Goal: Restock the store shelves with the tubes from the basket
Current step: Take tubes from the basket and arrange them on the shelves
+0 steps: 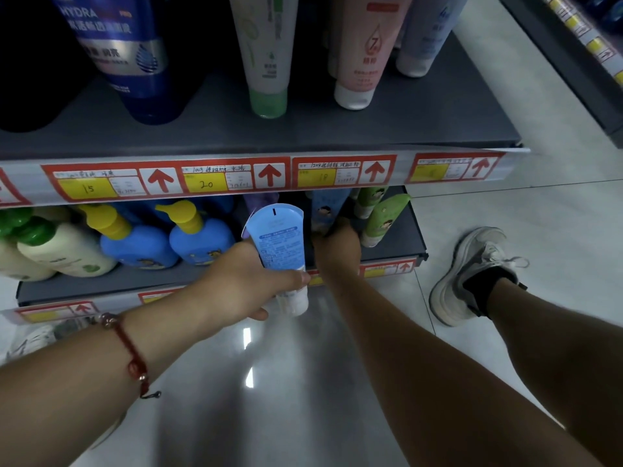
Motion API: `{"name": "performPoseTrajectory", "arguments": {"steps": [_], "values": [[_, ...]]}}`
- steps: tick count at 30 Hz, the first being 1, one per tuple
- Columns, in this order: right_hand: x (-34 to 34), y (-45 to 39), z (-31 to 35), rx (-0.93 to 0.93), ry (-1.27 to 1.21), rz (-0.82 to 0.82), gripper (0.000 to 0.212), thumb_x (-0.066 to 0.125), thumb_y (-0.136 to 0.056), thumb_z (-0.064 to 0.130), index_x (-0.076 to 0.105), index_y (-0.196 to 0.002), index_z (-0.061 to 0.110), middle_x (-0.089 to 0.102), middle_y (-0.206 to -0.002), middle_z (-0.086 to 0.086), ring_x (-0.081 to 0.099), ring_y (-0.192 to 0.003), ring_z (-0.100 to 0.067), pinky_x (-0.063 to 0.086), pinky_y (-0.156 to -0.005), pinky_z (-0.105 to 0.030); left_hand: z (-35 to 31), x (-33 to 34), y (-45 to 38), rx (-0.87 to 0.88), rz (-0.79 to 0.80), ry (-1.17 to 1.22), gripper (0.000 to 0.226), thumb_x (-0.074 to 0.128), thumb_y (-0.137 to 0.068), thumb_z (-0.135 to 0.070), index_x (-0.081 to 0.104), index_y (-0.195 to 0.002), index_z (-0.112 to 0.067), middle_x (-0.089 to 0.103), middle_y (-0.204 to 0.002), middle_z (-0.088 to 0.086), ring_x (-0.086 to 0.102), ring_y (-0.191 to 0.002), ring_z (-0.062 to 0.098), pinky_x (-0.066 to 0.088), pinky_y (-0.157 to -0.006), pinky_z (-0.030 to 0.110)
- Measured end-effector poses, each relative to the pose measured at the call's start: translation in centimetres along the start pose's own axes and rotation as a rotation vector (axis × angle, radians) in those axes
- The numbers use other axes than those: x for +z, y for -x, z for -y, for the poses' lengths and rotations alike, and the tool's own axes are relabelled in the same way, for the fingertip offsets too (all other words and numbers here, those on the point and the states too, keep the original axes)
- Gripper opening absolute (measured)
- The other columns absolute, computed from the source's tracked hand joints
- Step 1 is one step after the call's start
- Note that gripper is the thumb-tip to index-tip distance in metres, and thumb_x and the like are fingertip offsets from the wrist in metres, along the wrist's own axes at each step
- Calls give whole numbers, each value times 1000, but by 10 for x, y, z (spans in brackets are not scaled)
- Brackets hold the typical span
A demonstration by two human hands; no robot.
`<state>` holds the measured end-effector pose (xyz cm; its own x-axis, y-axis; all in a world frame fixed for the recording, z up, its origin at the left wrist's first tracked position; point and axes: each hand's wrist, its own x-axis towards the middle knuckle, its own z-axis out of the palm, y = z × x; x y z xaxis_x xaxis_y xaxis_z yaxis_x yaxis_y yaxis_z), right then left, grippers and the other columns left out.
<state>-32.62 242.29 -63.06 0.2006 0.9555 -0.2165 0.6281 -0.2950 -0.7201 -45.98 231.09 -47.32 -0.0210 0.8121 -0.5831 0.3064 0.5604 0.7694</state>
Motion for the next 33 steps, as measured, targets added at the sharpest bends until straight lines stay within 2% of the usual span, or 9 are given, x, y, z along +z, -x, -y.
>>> {"name": "performPoseTrajectory", "arguments": {"steps": [11, 14, 18, 23, 25, 27, 30, 31, 33], "values": [[5, -17, 7, 14, 142, -32, 20, 56, -92, 31, 60, -108, 20, 71, -98, -4, 66, -87, -29, 46, -66, -30, 3, 7, -10, 14, 12, -14, 35, 78, -82, -29, 59, -111, -35, 67, -105, -6, 65, -97, 14, 63, -67, 36], [1, -17, 7, 5, 122, -7, 20, 58, -90, 29, 60, -108, 19, 71, -97, -4, 67, -88, -29, 52, -69, -32, 2, 14, -15, 23, 25, -9, 36, 78, -82, -28, 58, -110, -36, 66, -105, -9, 64, -96, 11, 63, -66, 34], [-18, 9, 11, -44, -105, 144, 21, 57, -90, 24, 57, -109, 14, 69, -98, -6, 66, -90, -27, 56, -81, -44, -3, 25, -25, 16, 39, 16, 27, 79, -81, -30, 61, -101, -33, 70, -101, -7, 66, -94, 12, 62, -68, 33], [-71, 54, -9, 22, -418, 145, 15, 55, -91, 14, 63, -103, 19, 71, -92, -2, 69, -83, -17, 55, -68, -33, -12, 51, -38, 9, -21, 27, 27, 78, -81, -37, 58, -98, -31, 70, -97, -3, 68, -85, 15, 60, -69, 37], [-87, 56, -16, 115, -465, 265, 22, 51, -91, 12, 68, -104, 14, 73, -92, -4, 67, -82, -16, 51, -64, -26, -15, 61, -45, 18, -89, 42, 29, 78, -80, -37, 61, -101, -29, 70, -97, -2, 69, -84, 18, 60, -70, 41], [-101, 55, -18, 191, -560, 452, 29, 46, -91, 7, 70, -106, 14, 75, -97, -7, 67, -85, -17, 52, -71, -26, -14, 68, -52, 17, -175, 56, 41, 79, -78, -39, 61, -110, -24, 70, -101, -1, 69, -86, 21, 62, -72, 42], [-112, 53, -16, 117, -596, 711, 43, 45, -85, -5, 70, -111, 19, 74, -108, -9, 68, -97, -19, 53, -84, -29, -9, 71, -61, 38, -266, 67, 44, 81, -75, -40, 59, -111, -25, 68, -105, -3, 67, -94, 19, 59, -82, 44], [-112, 52, -16, 45, -557, 734, 42, 48, -84, -5, 69, -112, 18, 74, -107, -9, 68, -98, -18, 53, -86, -29, -8, 71, -63, 48, -276, 70, 43, 81, -75, -39, 58, -109, -26, 67, -103, -4, 67, -94, 19, 59, -83, 45], [-106, 50, -14, -94, -392, 626, 31, 60, -83, 0, 69, -108, 16, 75, -99, -3, 70, -92, -15, 54, -83, -30, -7, 72, -66, 74, -275, 79, 41, 81, -77, -34, 56, -108, -27, 65, -100, -7, 67, -94, 18, 58, -84, 41]]}}
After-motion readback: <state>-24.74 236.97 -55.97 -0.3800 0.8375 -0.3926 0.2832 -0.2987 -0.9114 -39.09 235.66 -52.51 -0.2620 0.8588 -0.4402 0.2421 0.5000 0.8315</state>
